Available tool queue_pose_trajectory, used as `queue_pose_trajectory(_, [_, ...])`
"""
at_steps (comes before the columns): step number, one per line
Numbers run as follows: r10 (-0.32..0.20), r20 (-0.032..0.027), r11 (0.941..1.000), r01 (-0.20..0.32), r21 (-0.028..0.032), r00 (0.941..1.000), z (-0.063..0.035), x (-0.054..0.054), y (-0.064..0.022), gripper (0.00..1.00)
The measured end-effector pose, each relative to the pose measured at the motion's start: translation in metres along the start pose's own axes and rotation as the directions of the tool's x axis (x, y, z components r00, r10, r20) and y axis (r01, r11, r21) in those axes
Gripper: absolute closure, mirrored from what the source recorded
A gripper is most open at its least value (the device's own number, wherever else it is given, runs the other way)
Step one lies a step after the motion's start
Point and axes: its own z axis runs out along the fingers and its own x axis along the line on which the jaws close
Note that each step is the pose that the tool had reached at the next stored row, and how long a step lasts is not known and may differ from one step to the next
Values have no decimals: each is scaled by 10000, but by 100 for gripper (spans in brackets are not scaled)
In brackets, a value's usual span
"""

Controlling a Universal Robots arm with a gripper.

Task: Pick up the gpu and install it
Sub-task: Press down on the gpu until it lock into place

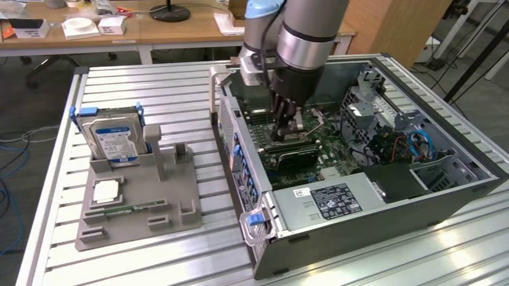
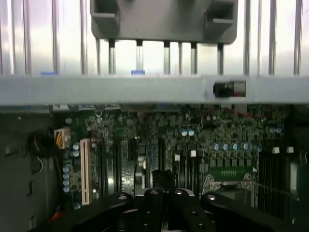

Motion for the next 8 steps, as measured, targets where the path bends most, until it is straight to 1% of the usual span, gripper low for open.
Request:
queue_pose_trajectory(6, [2, 1, 10000, -2, 1, 10000, 54, -7, -262, 87])
queue_pose_trajectory(8, [0, 1, 10000, 0, 0, 10000, 71, -8, -323, 87])
